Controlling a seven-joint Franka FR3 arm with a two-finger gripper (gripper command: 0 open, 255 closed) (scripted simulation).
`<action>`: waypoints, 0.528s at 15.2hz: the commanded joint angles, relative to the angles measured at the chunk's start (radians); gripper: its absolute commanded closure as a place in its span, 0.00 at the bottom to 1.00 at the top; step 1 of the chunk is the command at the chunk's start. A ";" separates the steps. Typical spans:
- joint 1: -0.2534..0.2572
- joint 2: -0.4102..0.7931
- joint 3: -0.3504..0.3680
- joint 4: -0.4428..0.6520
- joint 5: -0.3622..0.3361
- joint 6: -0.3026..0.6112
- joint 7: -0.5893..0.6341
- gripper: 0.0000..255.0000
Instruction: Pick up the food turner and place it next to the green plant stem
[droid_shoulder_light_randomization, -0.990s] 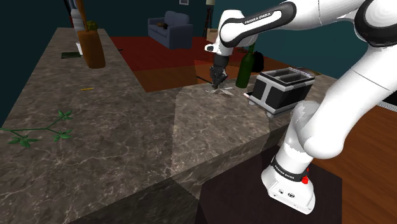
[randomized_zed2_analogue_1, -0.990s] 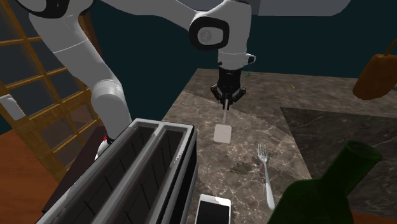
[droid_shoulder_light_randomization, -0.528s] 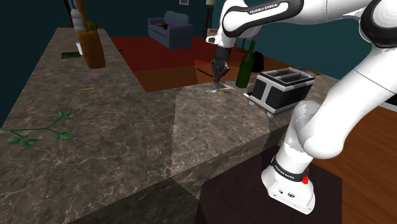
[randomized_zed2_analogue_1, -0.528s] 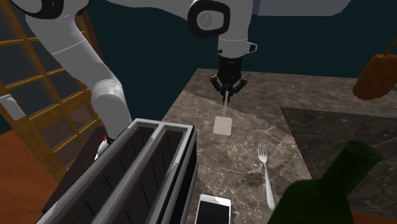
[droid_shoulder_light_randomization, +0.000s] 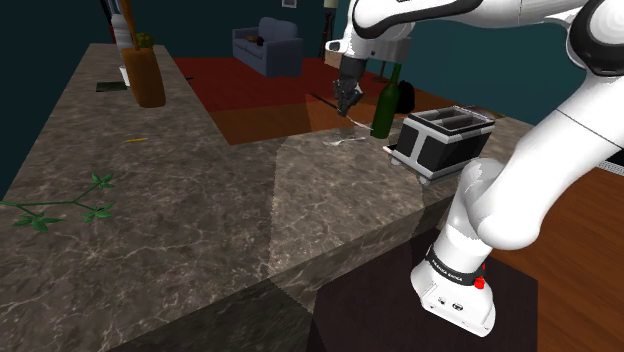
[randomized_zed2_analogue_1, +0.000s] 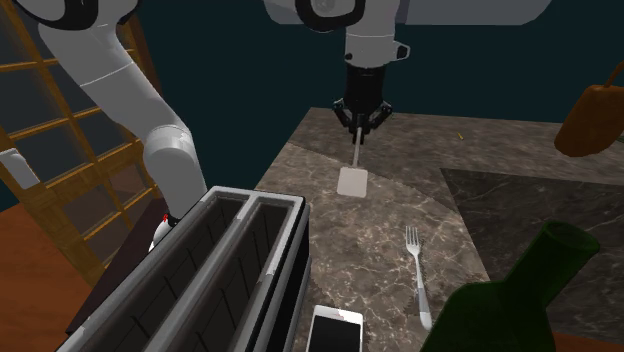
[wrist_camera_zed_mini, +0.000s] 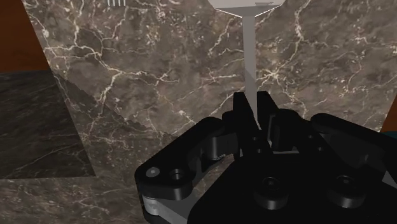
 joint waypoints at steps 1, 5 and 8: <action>0.001 -0.002 0.003 0.025 0.000 -0.028 0.001 1.00; 0.029 0.006 0.052 0.035 0.018 -0.032 0.071 1.00; 0.059 0.025 0.097 0.044 0.037 -0.024 0.137 1.00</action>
